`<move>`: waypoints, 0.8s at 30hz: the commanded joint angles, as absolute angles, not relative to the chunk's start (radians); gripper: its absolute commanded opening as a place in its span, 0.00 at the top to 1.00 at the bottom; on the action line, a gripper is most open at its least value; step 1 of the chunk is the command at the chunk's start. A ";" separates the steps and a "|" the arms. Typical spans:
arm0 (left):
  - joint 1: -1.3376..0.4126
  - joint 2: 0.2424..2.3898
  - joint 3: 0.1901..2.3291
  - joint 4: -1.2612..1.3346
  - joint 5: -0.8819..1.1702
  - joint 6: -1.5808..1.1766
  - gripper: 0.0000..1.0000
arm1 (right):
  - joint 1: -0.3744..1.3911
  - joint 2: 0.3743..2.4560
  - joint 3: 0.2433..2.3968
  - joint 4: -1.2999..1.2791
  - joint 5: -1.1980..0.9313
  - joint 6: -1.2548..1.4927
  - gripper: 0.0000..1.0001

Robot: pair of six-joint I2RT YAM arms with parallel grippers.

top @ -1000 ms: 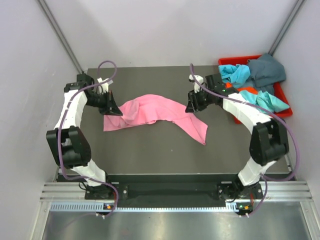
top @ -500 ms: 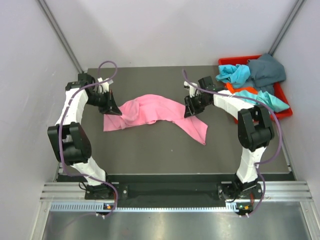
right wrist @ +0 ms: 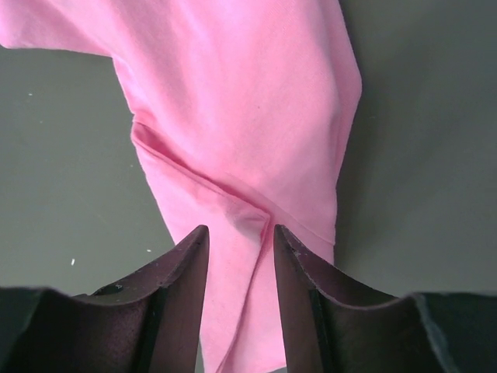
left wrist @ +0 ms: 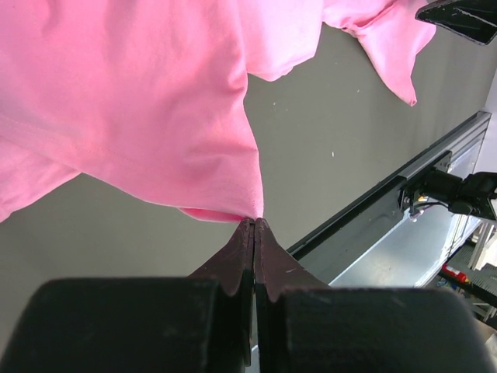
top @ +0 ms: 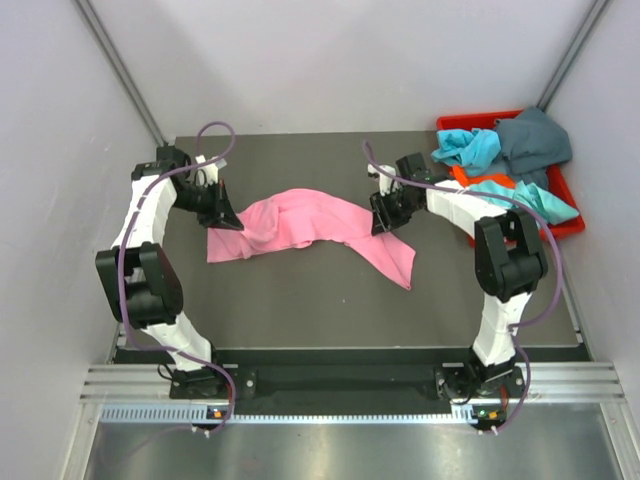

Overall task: Fold and stack the t-shirts
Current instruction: Flatten the tshirt out

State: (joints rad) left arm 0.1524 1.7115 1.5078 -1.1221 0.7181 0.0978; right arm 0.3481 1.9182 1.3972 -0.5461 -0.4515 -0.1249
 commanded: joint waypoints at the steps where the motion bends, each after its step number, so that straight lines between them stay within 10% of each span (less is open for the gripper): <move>1: 0.156 1.717 1.543 -1.120 0.747 0.120 1.00 | 0.344 1.940 1.425 -0.531 -0.426 -0.150 0.60; 24: 0.156 1.692 1.508 -1.075 0.764 0.094 1.00 | 0.337 1.888 1.354 -0.511 -0.397 -0.164 0.58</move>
